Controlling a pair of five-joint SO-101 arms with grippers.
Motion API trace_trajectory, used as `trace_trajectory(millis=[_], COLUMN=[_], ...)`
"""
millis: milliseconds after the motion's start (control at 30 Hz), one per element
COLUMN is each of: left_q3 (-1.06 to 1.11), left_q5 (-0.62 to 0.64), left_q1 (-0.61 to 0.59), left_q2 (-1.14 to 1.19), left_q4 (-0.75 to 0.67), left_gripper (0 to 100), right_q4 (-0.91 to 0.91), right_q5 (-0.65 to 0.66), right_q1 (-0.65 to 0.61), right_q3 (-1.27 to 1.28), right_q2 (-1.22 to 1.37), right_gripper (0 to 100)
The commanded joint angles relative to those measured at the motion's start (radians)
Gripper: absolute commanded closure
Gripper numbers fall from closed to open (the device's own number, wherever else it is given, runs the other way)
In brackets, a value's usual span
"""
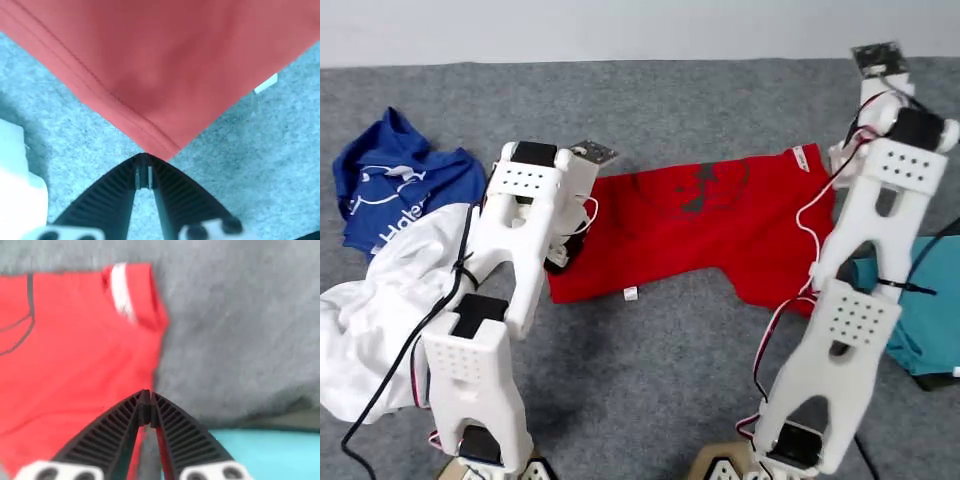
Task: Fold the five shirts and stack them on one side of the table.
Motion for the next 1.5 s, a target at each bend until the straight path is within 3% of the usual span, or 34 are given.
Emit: trace_trajectory(millis=[0,133,733,933,1333,1467], left_q3=[0.004,0.004,-0.004,-0.004,-0.108,-0.163], left_q5=[0.003,0.003,0.003,0.003,0.035,0.051], left_q1=[-0.003,-0.002,-0.003,-0.003,0.000,0.025], left_q2=[-0.069,-0.055,0.051,0.051,0.049,0.028], left_q4=[0.000,-0.005,0.008,0.017,0.020,0.021], left_gripper=[100,100,100,100,100,99], right_q4=[0.039,0.012,-0.285,-0.286,-0.278,-0.239], right_q5=[-0.011,-0.011,-0.014,-0.009,-0.008,-0.008], right_q1=[-0.024,-0.062,-0.186,-0.191,-0.219,-0.213], right_q3=[0.311,0.534,1.053,1.157,1.214,1.214], right_q2=[-0.200,-0.263,-0.275,-0.320,-0.662,-0.765], right_gripper=[98.9,98.9,98.9,98.9,98.1,87.9])
